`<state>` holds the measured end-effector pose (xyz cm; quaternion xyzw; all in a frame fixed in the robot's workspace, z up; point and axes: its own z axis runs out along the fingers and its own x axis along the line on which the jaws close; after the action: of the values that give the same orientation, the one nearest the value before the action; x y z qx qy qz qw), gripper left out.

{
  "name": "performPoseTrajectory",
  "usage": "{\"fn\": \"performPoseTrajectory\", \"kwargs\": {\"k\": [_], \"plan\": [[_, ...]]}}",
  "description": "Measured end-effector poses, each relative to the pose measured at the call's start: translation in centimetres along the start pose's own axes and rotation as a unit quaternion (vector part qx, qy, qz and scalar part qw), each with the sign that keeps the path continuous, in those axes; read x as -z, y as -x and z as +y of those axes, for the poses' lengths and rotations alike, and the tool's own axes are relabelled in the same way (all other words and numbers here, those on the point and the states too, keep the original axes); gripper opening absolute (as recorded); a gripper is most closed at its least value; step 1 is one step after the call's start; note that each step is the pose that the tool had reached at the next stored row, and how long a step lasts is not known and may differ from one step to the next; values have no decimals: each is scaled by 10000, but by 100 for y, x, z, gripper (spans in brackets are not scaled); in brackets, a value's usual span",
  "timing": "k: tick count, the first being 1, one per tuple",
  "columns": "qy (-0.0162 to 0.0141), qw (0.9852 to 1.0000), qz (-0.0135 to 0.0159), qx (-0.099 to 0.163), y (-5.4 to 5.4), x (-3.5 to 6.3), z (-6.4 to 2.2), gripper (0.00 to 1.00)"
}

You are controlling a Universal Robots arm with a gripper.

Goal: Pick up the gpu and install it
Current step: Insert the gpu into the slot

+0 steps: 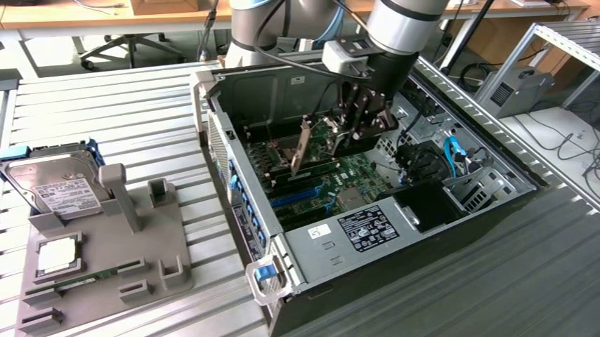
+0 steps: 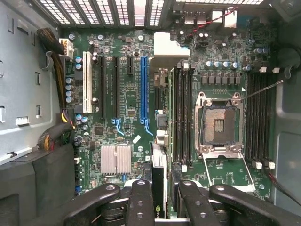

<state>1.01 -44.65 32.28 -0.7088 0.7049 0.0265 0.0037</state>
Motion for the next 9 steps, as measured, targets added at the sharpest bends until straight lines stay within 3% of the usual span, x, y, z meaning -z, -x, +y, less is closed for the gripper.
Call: {"fn": "performPoseTrajectory", "kwargs": {"k": [9], "plan": [[0,10000,0,0,-57,-2,0,26]]}}
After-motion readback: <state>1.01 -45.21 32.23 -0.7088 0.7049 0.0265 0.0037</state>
